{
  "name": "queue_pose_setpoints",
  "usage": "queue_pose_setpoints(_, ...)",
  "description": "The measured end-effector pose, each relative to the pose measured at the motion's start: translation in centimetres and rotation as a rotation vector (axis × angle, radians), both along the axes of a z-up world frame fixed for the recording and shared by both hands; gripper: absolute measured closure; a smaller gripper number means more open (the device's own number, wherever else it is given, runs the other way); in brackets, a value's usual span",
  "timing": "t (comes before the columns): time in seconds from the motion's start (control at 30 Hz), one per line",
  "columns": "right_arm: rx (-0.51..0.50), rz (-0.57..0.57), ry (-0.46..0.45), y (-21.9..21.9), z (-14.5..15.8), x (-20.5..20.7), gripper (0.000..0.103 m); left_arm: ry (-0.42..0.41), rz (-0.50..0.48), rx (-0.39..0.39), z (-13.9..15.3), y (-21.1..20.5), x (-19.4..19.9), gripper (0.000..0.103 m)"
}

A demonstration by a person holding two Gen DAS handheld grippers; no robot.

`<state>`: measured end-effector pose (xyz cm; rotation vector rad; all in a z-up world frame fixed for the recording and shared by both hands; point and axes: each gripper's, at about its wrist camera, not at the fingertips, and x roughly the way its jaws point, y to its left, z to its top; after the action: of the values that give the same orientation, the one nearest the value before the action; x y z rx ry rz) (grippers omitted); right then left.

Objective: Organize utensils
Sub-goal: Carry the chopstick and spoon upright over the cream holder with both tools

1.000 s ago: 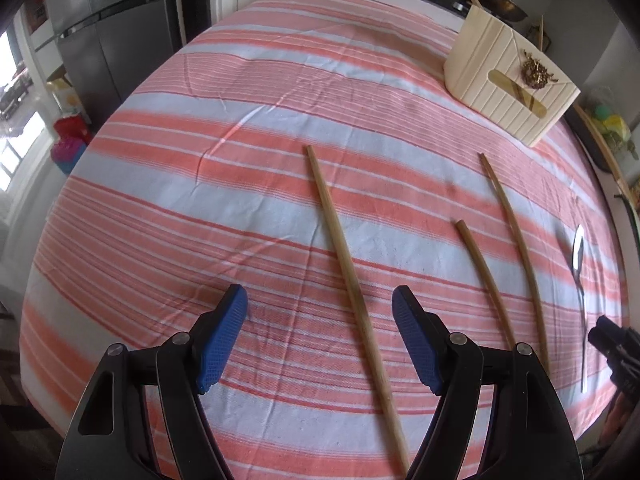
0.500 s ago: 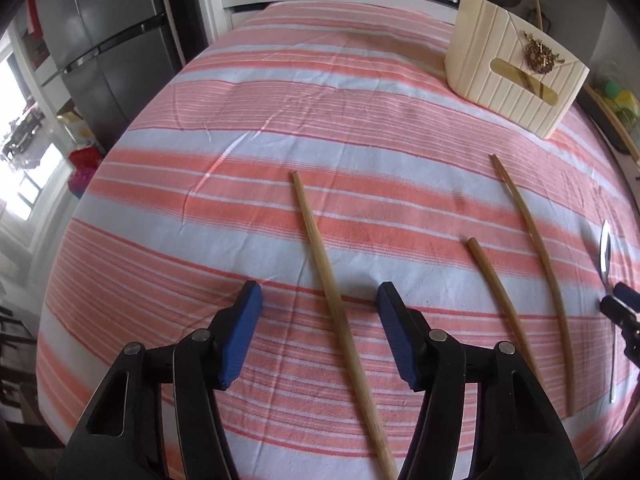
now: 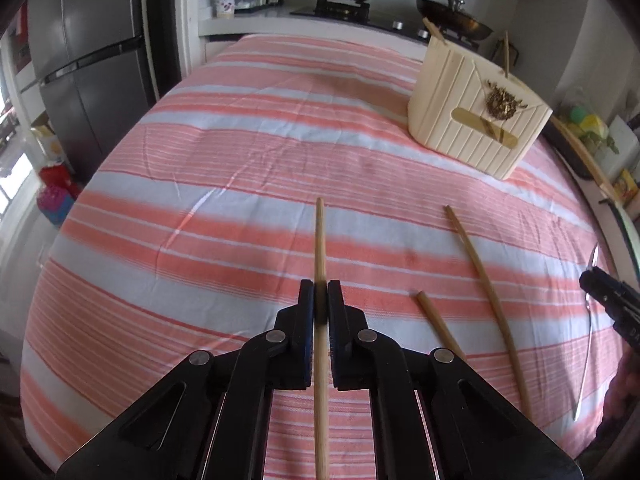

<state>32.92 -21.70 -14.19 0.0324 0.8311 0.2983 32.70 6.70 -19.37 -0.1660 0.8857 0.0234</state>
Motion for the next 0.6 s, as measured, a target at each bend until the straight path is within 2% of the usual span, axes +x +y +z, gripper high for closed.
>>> queue_pose_setpoints(0.13, 0.055, 0.010, -0.105, -0.6, 3.8, -2.8, 0.061, -0.134, -0.022, -0.040, 4.2, 0.5, -1.8, 0.098)
queue_pose_setpoints(0.33, 0.072, 0.008, -0.228, -0.6, 7.9, -6.3, 0.061, -0.316, -0.043, -0.109, 9.6, 1.4, -4.9, 0.098)
queue_pose_setpoints(0.47, 0.081, 0.003, -0.285, -0.7, 9.5, -8.1, 0.061, -0.384, -0.050, -0.126, 11.3, 1.7, -6.3, 0.098)
queue_pose_setpoints(0.6, 0.088, 0.000, -0.326, -0.9, 10.9, -8.8, 0.061, -0.399, -0.065, -0.110, 12.0, 1.5, -6.7, 0.098)
